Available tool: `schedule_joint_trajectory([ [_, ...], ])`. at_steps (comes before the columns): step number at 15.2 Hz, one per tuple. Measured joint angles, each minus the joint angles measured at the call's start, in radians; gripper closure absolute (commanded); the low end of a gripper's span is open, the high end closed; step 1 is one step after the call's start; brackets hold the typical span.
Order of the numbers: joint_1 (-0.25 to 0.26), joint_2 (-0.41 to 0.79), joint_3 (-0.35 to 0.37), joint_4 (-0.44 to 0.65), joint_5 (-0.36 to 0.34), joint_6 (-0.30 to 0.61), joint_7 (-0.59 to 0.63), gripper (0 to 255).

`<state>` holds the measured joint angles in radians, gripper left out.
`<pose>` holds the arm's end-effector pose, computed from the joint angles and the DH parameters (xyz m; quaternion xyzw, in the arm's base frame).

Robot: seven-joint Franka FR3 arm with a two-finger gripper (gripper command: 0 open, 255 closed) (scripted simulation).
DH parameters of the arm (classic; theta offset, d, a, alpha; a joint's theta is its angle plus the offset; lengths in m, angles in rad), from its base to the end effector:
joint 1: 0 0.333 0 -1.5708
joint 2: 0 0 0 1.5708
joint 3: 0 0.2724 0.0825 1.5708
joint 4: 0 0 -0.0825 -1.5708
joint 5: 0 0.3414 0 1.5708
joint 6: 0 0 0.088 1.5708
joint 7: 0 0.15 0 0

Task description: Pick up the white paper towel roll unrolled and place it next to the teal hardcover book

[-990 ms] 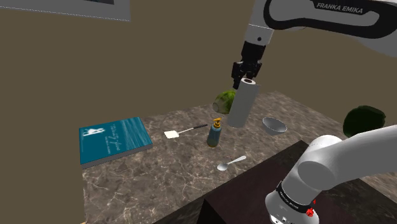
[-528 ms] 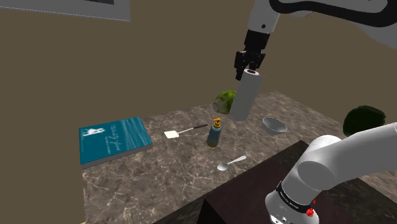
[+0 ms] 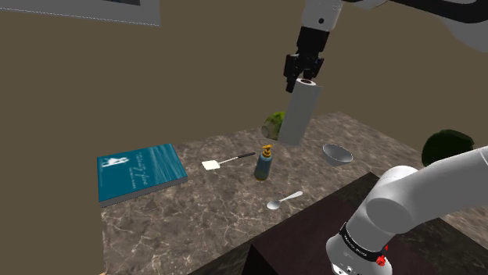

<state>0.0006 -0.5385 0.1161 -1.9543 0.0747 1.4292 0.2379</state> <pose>0.3419 0.0621 0.5928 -0.9980 0.0631 -0.0038 0.0080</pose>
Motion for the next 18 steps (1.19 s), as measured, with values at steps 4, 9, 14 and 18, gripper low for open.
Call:
schedule_joint_trajectory([
  [4, 0.021, 0.045, 0.074, -0.009, 0.028, 0.059, 0.086, 255],
  [9, 0.046, 0.129, 0.17, 0.021, 0.05, 0.122, 0.202, 255],
  [14, 0.07, 0.218, 0.258, 0.048, 0.051, 0.191, 0.311, 255],
  [18, 0.089, 0.321, 0.332, 0.101, 0.027, 0.241, 0.408, 255],
])
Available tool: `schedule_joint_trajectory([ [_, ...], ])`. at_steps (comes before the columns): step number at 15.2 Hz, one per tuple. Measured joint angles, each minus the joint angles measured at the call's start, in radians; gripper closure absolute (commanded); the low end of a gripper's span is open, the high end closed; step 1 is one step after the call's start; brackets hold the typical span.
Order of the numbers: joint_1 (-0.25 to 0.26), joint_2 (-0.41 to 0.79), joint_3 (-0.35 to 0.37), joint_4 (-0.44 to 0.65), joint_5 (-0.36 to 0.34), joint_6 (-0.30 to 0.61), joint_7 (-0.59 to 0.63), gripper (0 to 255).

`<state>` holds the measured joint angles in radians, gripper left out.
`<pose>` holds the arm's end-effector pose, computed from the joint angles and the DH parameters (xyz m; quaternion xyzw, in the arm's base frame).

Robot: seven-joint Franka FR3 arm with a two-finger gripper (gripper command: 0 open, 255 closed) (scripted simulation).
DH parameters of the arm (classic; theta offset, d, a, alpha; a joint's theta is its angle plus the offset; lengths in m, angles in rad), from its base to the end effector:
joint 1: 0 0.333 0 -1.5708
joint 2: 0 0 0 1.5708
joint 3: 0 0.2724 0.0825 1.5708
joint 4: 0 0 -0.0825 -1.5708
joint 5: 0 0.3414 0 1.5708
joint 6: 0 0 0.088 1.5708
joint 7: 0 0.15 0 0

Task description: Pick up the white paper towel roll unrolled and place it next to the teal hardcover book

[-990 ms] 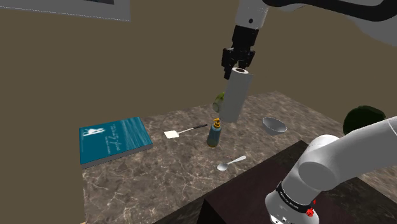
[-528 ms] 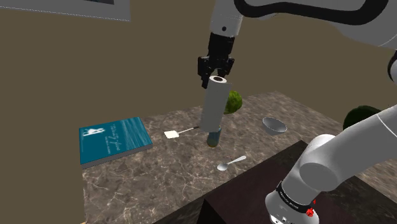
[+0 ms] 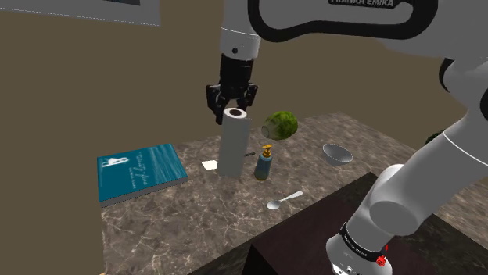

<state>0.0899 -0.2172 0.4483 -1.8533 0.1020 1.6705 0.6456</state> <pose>0.3855 0.2622 0.5188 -0.9980 0.0627 -0.0036 0.0072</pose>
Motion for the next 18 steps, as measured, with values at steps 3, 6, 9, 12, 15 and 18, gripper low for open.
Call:
schedule_joint_trajectory([
  [3, 0.021, 0.083, 0.053, 0.055, -0.03, 0.023, 0.081, 255],
  [6, 0.045, 0.187, 0.098, 0.124, -0.08, 0.049, 0.158, 255],
  [9, 0.087, 0.304, 0.137, 0.21, -0.145, 0.062, 0.246, 255],
  [12, 0.144, 0.43, 0.158, 0.317, -0.219, 0.057, 0.325, 255],
  [15, 0.204, 0.536, 0.163, 0.411, -0.281, 0.052, 0.384, 255],
  [18, 0.303, 0.688, 0.155, 0.589, -0.36, 0.005, 0.445, 255],
])
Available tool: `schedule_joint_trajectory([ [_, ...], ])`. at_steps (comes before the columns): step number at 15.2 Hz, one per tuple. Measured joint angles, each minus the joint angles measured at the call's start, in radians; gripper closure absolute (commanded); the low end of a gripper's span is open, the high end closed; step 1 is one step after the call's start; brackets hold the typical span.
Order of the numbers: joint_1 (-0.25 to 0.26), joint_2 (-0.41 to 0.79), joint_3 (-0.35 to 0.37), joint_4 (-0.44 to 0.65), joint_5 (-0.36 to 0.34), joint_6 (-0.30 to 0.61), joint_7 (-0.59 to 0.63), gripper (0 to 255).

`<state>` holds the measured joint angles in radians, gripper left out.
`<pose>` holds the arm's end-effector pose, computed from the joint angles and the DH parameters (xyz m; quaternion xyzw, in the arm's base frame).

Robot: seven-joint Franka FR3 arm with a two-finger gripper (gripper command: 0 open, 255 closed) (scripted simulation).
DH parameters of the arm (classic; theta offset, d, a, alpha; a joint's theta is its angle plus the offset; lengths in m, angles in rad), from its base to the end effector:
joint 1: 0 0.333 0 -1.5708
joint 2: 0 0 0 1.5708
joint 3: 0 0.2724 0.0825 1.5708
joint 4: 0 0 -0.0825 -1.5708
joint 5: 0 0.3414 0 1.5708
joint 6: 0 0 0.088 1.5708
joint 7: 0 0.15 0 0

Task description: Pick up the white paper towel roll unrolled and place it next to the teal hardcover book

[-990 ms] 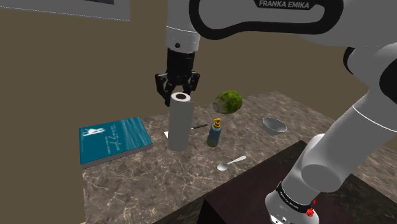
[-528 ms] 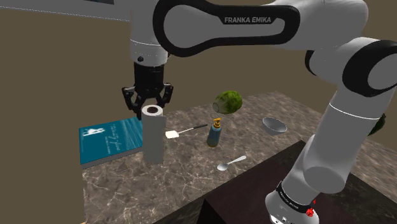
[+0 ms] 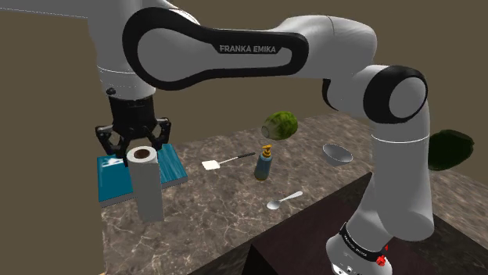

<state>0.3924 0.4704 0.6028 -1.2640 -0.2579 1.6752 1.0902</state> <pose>0.4182 0.4617 0.4464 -0.9980 0.0623 -0.0033 0.0083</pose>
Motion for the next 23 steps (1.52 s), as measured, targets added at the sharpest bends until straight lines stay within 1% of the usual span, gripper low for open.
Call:
schedule_joint_trajectory([
  [1, 0.029, 0.043, -0.006, 0.054, -0.02, -0.013, 0.012, 255],
  [3, 0.104, 0.149, -0.022, 0.191, -0.065, -0.049, 0.035, 255],
  [5, 0.117, 0.17, -0.026, 0.203, -0.073, -0.042, 0.042, 255],
  [14, 0.091, 0.168, -0.028, 0.078, -0.076, 0.075, 0.056, 255],
  [16, 0.081, 0.158, -0.026, 0.033, -0.074, 0.109, 0.062, 255],
  [21, 0.075, 0.172, -0.031, -0.009, -0.082, 0.162, 0.067, 255],
  [23, 0.073, 0.17, -0.031, -0.018, -0.082, 0.17, 0.068, 255],
])
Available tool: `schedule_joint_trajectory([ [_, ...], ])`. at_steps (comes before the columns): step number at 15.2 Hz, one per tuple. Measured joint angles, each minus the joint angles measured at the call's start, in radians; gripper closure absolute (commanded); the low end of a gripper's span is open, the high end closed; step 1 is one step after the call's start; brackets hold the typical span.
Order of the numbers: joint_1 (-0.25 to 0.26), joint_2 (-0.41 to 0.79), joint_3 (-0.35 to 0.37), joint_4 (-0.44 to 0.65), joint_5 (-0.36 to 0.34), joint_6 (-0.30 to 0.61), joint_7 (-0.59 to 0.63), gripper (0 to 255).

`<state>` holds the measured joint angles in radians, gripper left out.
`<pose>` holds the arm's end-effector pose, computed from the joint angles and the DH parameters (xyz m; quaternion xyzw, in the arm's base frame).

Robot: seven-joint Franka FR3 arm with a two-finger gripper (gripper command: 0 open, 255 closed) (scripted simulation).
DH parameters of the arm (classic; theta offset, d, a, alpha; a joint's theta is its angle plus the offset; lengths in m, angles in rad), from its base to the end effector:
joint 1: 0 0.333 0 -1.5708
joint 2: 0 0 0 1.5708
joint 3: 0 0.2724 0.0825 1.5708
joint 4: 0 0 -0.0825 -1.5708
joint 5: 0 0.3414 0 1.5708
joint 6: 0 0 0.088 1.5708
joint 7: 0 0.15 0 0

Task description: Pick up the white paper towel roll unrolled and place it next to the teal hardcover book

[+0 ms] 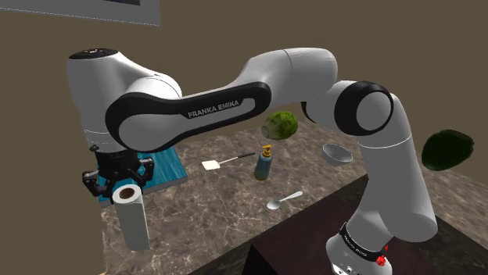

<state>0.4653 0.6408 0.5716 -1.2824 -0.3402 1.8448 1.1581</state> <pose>0.4251 0.5017 0.3499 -0.9979 0.0635 -0.0036 0.0078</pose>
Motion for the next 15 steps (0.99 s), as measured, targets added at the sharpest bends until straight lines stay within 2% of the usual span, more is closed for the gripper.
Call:
schedule_joint_trajectory([
  [4, 0.0, 0.0, 0.0, -0.002, 0.0, 0.002, 0.0, 255],
  [5, 0.0, 0.0, 0.0, -0.002, 0.0, 0.002, 0.0, 0],
  [11, 0.0, 0.0, 0.0, -0.002, 0.0, 0.002, 0.0, 0],
  [15, 0.011, -0.015, 0.007, 0.074, 0.01, -0.083, -0.009, 0],
])
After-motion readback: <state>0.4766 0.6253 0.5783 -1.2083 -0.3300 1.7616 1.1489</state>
